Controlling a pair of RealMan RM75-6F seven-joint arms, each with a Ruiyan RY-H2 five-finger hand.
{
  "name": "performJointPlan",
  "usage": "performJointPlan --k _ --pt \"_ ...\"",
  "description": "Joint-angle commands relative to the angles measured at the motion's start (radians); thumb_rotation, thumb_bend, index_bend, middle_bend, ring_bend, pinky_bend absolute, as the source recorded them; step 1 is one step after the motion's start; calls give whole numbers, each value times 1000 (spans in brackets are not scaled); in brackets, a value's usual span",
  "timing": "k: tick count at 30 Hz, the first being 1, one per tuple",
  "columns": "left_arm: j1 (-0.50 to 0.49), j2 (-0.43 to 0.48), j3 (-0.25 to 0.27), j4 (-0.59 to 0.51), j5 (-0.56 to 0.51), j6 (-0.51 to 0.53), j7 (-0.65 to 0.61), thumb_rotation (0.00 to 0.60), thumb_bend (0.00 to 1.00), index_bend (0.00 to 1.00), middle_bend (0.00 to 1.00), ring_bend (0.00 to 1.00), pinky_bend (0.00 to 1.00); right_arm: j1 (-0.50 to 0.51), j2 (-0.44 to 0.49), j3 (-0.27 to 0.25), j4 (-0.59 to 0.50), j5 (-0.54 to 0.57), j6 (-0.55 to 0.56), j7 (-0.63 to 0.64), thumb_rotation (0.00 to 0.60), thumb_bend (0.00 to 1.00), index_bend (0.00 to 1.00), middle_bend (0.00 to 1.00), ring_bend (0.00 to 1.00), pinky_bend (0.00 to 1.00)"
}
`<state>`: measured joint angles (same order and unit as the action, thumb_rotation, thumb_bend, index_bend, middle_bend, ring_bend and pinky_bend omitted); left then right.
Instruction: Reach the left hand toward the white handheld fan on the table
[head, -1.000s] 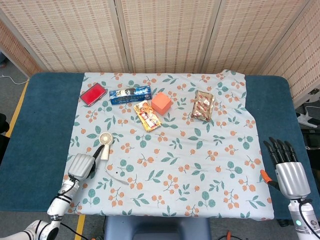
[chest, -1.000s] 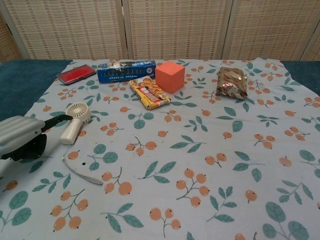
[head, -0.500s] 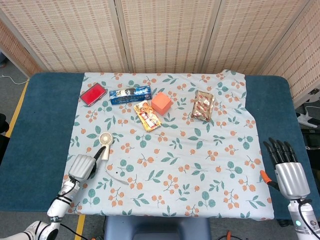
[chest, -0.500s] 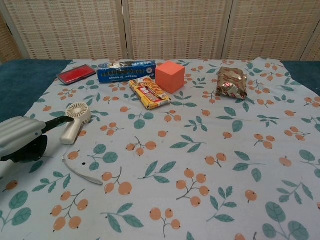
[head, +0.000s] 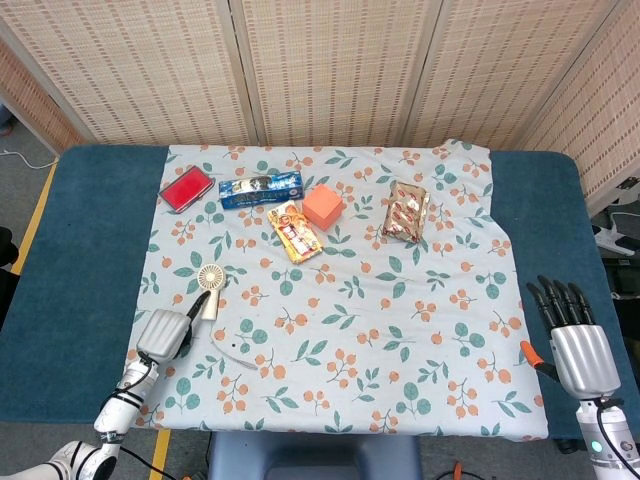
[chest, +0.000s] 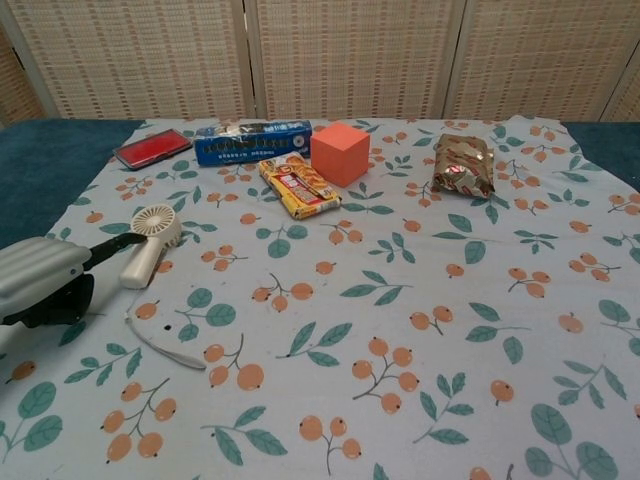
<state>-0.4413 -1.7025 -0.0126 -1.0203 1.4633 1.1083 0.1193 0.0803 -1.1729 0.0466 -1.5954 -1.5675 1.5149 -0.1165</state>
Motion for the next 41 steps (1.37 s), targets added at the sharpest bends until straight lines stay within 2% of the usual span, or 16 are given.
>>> performJointPlan --k 1,9,14,18,22,25,28,30,32,33,34,36,41 --pt "-1 -2 5 4 1 -6 3 600 967 0 1000 883 1000 -1 0 -1 0 -1 0 1 600 177 0 0 0 0" --pt "-13 1 13 10 -19 -67 19 600 969 0 1000 883 1000 -1 0 -1 -2 -4 2 -2 600 177 0 0 0 0" --pt "-23 35 8 -44 -36 -98 35 600 971 0 1000 883 1000 -1 -1 -4 -3 -4 -2 -4 600 177 0 0 0 0" --pt "-10 53 -5 -87 10 8 -1 600 957 0 997 876 1000 -2 2 -5 -8 -7 2 -3 600 177 0 0 0 0" --pt "13 81 -16 -126 103 189 -87 600 791 0 917 829 998 -8 10 -7 -25 -22 18 -4 600 177 0 0 0 0" --pt "38 142 -14 -205 159 303 -111 600 703 0 826 793 975 -14 19 -12 -46 -35 30 -6 600 177 0 0 0 0" --pt "51 173 -7 -247 175 332 -110 600 651 0 780 757 950 -16 23 -14 -54 -39 33 -7 600 177 0 0 0 0" --pt "59 192 -3 -273 182 350 -110 600 591 0 690 664 850 -16 25 -15 -58 -42 35 -9 600 177 0 0 0 0" --pt "109 273 38 -377 207 410 -124 600 497 0 465 412 598 -19 30 -21 -70 -53 39 -13 600 177 0 0 0 0" --pt "145 325 72 -435 215 436 -128 600 449 0 272 200 404 -20 35 -24 -78 -55 37 -14 600 177 0 0 0 0" --pt "246 415 145 -487 174 484 -132 600 426 0 136 76 283 -27 46 -34 -94 -40 24 -27 600 177 0 0 0 0" --pt "283 500 181 -543 173 503 -104 600 404 0 12 0 145 -27 61 -36 -125 -28 10 -42 600 177 0 0 0 0" --pt "307 549 157 -576 140 513 -96 600 390 0 0 0 97 -25 62 -36 -138 -57 22 -43 600 177 0 0 0 0"
